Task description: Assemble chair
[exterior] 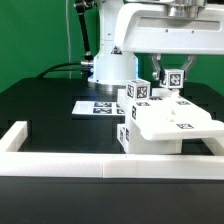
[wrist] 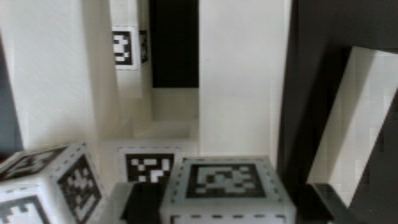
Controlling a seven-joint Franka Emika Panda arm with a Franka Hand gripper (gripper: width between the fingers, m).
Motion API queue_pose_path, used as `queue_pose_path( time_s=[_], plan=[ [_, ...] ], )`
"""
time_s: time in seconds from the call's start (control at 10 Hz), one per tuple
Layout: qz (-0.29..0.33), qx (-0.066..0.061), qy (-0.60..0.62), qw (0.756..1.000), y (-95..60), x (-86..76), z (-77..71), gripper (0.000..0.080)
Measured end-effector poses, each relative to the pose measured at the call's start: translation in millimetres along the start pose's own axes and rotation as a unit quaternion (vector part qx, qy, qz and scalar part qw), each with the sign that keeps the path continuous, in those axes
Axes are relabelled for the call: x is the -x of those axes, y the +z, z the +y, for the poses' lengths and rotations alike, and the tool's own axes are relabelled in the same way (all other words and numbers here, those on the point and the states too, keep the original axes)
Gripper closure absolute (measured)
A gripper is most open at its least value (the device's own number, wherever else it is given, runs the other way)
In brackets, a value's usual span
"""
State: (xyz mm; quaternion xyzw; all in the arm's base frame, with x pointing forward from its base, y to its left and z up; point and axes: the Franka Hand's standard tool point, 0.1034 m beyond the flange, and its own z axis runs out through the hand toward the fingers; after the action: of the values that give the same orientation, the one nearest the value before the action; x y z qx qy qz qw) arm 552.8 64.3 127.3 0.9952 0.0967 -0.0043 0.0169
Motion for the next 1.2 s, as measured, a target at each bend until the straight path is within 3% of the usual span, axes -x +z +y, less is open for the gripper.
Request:
queue_pose_path(
  time_s=[1.2],
  plan=[
    [-0.002, -0.001, 0.007, 1.000, 3.1, -0.2, -5.0, 0.0512]
  ],
)
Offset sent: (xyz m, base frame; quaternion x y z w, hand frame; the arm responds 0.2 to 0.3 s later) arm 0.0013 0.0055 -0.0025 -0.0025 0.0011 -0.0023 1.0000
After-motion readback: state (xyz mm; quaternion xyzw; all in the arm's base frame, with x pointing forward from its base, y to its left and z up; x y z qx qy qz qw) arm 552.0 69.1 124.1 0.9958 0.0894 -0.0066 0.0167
